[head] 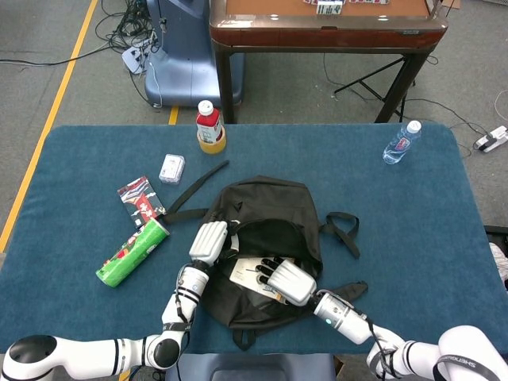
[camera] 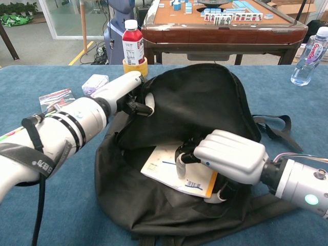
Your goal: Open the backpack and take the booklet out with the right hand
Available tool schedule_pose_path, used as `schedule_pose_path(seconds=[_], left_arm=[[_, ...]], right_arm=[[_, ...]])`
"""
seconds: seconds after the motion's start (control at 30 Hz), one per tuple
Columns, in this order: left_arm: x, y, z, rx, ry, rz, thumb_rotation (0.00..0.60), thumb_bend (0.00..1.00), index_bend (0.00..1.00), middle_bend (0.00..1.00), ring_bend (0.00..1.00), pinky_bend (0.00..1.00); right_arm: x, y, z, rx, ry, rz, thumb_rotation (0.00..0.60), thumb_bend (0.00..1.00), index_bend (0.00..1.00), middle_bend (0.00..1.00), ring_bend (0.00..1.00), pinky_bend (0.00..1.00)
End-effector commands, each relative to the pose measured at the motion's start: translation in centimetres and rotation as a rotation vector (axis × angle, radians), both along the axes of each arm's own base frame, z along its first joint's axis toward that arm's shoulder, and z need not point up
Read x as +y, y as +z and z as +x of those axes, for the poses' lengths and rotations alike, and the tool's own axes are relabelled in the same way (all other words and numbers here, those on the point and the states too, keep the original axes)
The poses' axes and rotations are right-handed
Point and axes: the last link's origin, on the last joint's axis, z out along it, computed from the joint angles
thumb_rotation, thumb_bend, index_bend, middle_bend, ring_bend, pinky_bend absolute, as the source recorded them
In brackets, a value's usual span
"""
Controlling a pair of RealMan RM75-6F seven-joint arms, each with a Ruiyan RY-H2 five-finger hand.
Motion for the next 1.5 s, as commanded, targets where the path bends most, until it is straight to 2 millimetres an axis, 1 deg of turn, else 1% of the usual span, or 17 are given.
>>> schedule_pose_path(seconds=[0.03, 0.17, 0.37, 0.5, 0.63, 0.8, 1.07, 1.2, 1.37, 1.5], left_arm=[[0.0, 0.0, 0.0, -0.01, 0.011, -0.003, 0.6, 0.8, 0.67, 0.53, 0.38, 0.05], [0.4, 0.1, 0.0, 0.0, 0.018, -0.003, 0.6, 0.8, 0.67, 0.53, 0.38, 0.05], [1.6, 0.5, 0.2, 0.019, 0.047, 0.0, 0.6, 0.8, 0.68, 0.52, 0.38, 0.05], [2.1, 0.7, 0.4, 0.009, 0.087, -0.014, 0.6, 0.8, 0.67, 0.52, 0.38, 0.05], [2.1, 0.8, 0.3, 0.009, 0.106, -0.025, 0.6, 0.8, 0.67, 0.52, 0.38, 0.05], [2.2, 0.9, 0.2, 0.005, 0.128, -0.036, 0.6, 0.8, 0.66, 0.51, 0.38, 0.05], [2.4, 1.0, 0.2, 0.007, 0.14, -0.042, 0.6, 0.8, 0.66, 0.51, 0.38, 0.05], [2.6, 1.2, 0.2, 0.011, 0.144, -0.039, 0.6, 0.8, 0.66, 0.51, 0.38, 0.05], [2.7, 1.3, 0.1, 0.023, 0.15, -0.04, 0.6, 0.8, 0.66, 0.5, 0.38, 0.05], [2.7, 1.3, 0.1, 0.039, 0.155, -0.048, 0.6, 0.8, 0.66, 0.5, 0.38, 0.05]], right_arm=[[-0.2, -0.3, 0.3, -0.01, 0.002, -0.009, 0.6, 0.14, 0.38, 0.27, 0.2, 0.37], [-0.4, -0.7, 0.6, -0.017, 0.002, -0.013, 0.6, 0.17, 0.38, 0.28, 0.2, 0.37], [-0.5, -1.0, 0.7, -0.032, 0.008, -0.028, 0.6, 0.19, 0.38, 0.3, 0.2, 0.37], [-0.7, -1.1, 1.0, -0.062, 0.0, -0.046, 0.6, 0.25, 0.38, 0.32, 0.21, 0.37], [-0.9, -1.3, 1.2, -0.079, -0.008, -0.051, 0.6, 0.29, 0.38, 0.34, 0.23, 0.37], [-1.4, -1.4, 1.5, -0.099, -0.02, -0.061, 0.6, 0.3, 0.39, 0.35, 0.24, 0.37], [-2.0, -1.7, 2.0, -0.117, -0.039, -0.069, 0.6, 0.33, 0.43, 0.37, 0.26, 0.37], [-2.1, -1.7, 2.2, -0.138, -0.042, -0.093, 0.6, 0.38, 0.51, 0.41, 0.3, 0.39], [-2.2, -1.5, 2.1, -0.162, -0.046, -0.114, 0.6, 0.44, 0.64, 0.49, 0.38, 0.45], [-2.0, -0.6, 2.5, -0.231, -0.04, -0.127, 0.6, 0.5, 0.75, 0.56, 0.44, 0.51]])
